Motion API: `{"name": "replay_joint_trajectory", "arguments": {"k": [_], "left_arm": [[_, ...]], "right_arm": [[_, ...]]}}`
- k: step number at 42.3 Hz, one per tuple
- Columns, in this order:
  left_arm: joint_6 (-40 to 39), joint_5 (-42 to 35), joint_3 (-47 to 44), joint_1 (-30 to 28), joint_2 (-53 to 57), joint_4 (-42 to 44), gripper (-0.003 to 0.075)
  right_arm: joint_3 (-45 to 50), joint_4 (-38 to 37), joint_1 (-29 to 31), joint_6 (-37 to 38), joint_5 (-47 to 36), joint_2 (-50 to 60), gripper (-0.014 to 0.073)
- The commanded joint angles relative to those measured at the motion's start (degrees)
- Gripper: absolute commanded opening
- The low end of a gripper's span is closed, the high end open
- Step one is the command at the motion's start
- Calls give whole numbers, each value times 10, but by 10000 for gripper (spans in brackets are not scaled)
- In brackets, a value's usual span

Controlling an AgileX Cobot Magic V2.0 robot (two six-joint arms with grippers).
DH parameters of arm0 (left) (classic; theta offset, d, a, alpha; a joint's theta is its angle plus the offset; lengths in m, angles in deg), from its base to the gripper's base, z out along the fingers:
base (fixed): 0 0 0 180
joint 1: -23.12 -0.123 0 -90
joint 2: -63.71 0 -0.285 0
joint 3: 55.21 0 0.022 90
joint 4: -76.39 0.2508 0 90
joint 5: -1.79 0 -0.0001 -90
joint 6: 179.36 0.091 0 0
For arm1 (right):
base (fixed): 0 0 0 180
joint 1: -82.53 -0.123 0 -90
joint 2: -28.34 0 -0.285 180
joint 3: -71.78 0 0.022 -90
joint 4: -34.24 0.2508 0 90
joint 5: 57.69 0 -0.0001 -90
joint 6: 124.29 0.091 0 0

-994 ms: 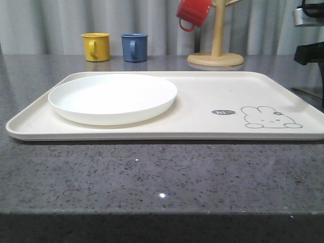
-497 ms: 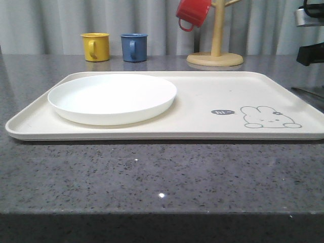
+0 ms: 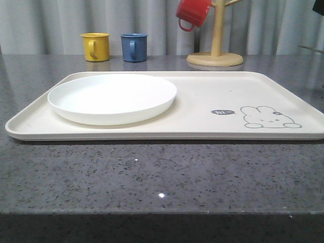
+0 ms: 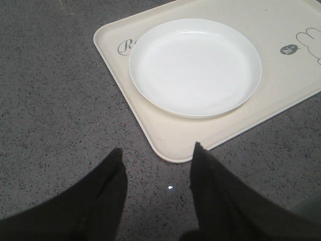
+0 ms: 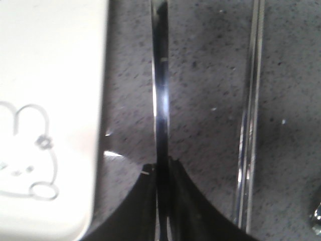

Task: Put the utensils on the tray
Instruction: 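Grasp the silver fork with the right gripper and lift it, then lower the fork onto the tray beside the plate and open the right gripper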

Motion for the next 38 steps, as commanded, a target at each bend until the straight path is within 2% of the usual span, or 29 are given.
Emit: {"name": "replay_joint_trajectory", "arguments": {"k": [1, 5, 12, 18, 26, 32, 38], "left_arm": [[-5, -41, 14, 4, 0, -3, 302], [-5, -41, 14, 4, 0, -3, 302], [-5, -41, 14, 4, 0, -3, 302], [-5, -41, 14, 4, 0, -3, 302], [-5, -41, 14, 4, 0, -3, 302], [-5, -41, 14, 4, 0, -4, 302], [-5, -41, 14, 4, 0, -4, 302]], "right_arm": [[-35, 8, -41, -1, 10, 25, 23], [-65, 10, -89, 13, 18, 13, 23], [-128, 3, -175, 79, 41, -38, 25], [-172, -38, -214, 186, 67, -95, 25], [-191, -19, -223, 305, 37, -145, 25], [-194, 23, -225, 309, 3, -169, 25], [-194, 31, -225, 309, -3, -189, 25]]}}
